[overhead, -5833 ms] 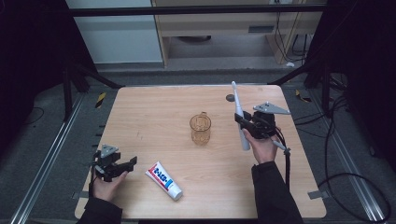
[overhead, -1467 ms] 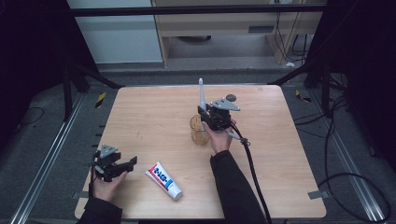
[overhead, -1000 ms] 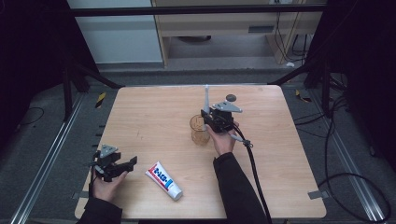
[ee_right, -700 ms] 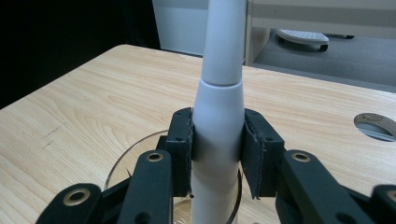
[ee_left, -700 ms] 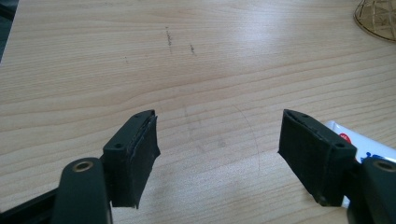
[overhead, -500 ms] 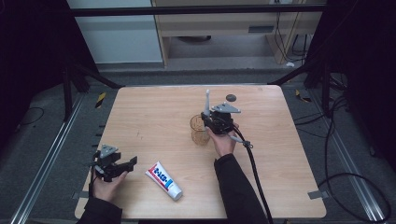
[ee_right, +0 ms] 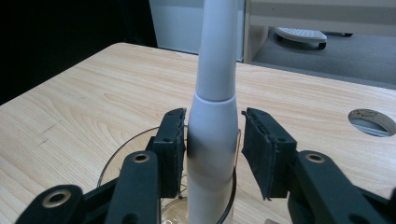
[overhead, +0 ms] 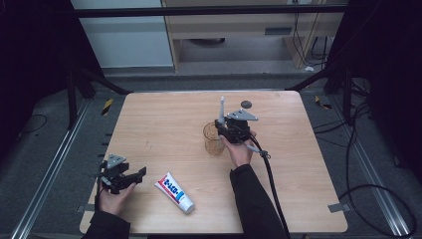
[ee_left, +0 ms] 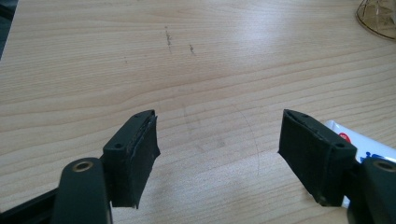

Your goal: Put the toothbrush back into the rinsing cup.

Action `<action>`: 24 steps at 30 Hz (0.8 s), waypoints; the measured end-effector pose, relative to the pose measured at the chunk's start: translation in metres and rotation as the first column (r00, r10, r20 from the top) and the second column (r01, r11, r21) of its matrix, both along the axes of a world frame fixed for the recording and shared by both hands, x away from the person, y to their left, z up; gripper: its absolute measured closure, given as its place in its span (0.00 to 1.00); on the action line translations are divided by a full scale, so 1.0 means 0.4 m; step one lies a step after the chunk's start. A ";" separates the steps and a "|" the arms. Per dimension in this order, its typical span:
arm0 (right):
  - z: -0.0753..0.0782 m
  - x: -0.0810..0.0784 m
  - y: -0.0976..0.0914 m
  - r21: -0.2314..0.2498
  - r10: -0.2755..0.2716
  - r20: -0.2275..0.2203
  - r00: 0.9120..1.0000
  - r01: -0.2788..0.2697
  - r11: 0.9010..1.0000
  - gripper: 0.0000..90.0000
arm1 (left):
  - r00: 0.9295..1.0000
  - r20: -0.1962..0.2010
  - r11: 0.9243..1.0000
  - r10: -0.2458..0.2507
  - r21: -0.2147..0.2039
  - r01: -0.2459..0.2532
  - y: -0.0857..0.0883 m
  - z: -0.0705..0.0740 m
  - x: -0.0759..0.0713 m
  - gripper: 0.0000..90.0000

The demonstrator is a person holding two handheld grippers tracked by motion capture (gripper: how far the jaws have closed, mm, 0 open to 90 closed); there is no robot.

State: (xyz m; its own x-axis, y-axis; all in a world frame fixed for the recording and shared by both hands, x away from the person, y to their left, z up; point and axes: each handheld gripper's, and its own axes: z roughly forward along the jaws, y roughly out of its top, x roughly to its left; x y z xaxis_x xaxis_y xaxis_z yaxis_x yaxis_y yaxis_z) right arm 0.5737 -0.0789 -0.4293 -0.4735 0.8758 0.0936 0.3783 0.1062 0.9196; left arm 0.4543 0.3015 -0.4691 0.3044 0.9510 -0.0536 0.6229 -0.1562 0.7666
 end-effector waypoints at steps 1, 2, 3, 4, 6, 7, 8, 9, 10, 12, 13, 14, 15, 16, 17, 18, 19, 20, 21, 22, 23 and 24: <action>0.000 0.000 0.000 0.000 0.000 0.000 1.000 0.000 1.000 0.62 | 1.000 0.000 1.000 0.000 0.000 0.000 0.000 0.000 0.000 0.30; -0.001 0.000 0.000 -0.001 0.000 0.000 1.000 0.000 1.000 0.61 | 1.000 0.000 1.000 0.000 0.000 0.000 0.000 0.000 0.000 0.30; -0.001 0.000 0.000 0.001 0.001 0.000 1.000 -0.001 1.000 0.60 | 1.000 0.000 1.000 0.000 -0.001 0.000 0.000 0.000 0.000 0.30; -0.001 0.000 0.001 0.001 0.001 0.000 1.000 -0.001 1.000 0.58 | 1.000 -0.001 1.000 0.000 0.000 0.000 0.001 0.000 0.000 0.30; -0.001 0.000 0.002 0.003 0.002 0.005 1.000 -0.002 1.000 0.57 | 1.000 0.000 1.000 0.000 -0.001 0.000 0.000 0.000 0.000 0.30; -0.001 0.000 0.002 0.003 0.001 0.007 1.000 -0.001 1.000 0.56 | 1.000 0.000 1.000 0.000 0.000 0.000 0.000 0.000 0.000 0.30; -0.001 0.001 0.002 0.002 0.001 0.008 1.000 -0.001 1.000 0.56 | 1.000 0.000 1.000 0.000 -0.001 0.000 0.000 0.000 0.000 0.30; 0.000 0.002 0.002 0.003 0.001 0.009 1.000 -0.001 1.000 0.56 | 1.000 0.000 1.000 0.000 -0.001 0.000 0.000 0.000 0.000 0.30; 0.001 0.002 0.001 0.002 0.000 0.009 1.000 0.000 1.000 0.55 | 1.000 0.002 1.000 0.002 -0.004 -0.002 0.000 0.000 0.000 0.30; 0.002 0.002 0.000 0.004 -0.003 0.011 1.000 0.003 1.000 0.55 | 1.000 0.001 1.000 0.002 -0.004 -0.002 0.000 0.000 0.000 0.30; 0.003 0.002 0.000 0.008 0.000 0.011 1.000 0.000 1.000 0.54 | 1.000 0.000 1.000 0.000 -0.002 0.000 0.001 0.000 0.000 0.30; 0.003 0.001 0.001 0.008 0.002 0.010 1.000 -0.002 1.000 0.54 | 1.000 0.000 1.000 0.000 -0.002 0.000 0.000 0.000 0.000 0.30; 0.003 0.001 0.001 0.004 0.002 0.012 1.000 -0.002 1.000 0.54 | 1.000 0.002 1.000 0.001 -0.004 -0.001 0.000 0.000 0.000 0.30; 0.003 0.000 0.001 0.002 0.002 0.013 1.000 -0.002 1.000 0.54 | 1.000 0.003 1.000 0.001 -0.004 -0.001 -0.001 0.000 0.000 0.30; 0.004 0.000 0.001 0.004 0.003 0.013 1.000 -0.003 1.000 0.54 | 1.000 0.003 1.000 0.001 -0.004 -0.001 0.000 0.001 -0.001 0.30; 0.004 0.000 0.002 0.004 0.003 0.013 1.000 -0.003 1.000 0.54 | 1.000 0.003 1.000 0.002 -0.004 -0.002 0.000 0.001 -0.001 0.30; 0.004 -0.001 0.002 0.005 0.005 0.013 1.000 -0.005 1.000 0.54 | 1.000 0.003 1.000 0.002 -0.004 -0.002 0.000 0.001 -0.001 0.30; 0.005 -0.002 0.003 0.007 0.007 0.013 1.000 -0.007 1.000 0.54 | 1.000 0.004 1.000 0.002 -0.005 -0.002 0.000 0.001 -0.001 0.30; 0.005 -0.003 0.004 0.007 0.009 0.013 1.000 -0.009 1.000 0.54 | 1.000 0.003 1.000 0.002 -0.005 -0.002 0.000 0.001 0.000 0.30; 0.006 -0.004 0.004 0.005 0.011 0.016 1.000 -0.011 1.000 0.54 | 1.000 0.003 1.000 0.002 -0.005 -0.002 0.000 0.000 0.000 0.30; 0.008 -0.006 0.003 0.009 0.014 0.016 1.000 -0.014 1.000 0.54 | 1.000 0.003 1.000 0.001 -0.005 -0.001 0.000 0.000 -0.001 0.30; 0.010 -0.008 0.003 0.011 0.015 0.019 1.000 -0.015 1.000 0.54 | 1.000 0.003 1.000 0.001 -0.004 -0.001 0.000 0.000 -0.001 0.30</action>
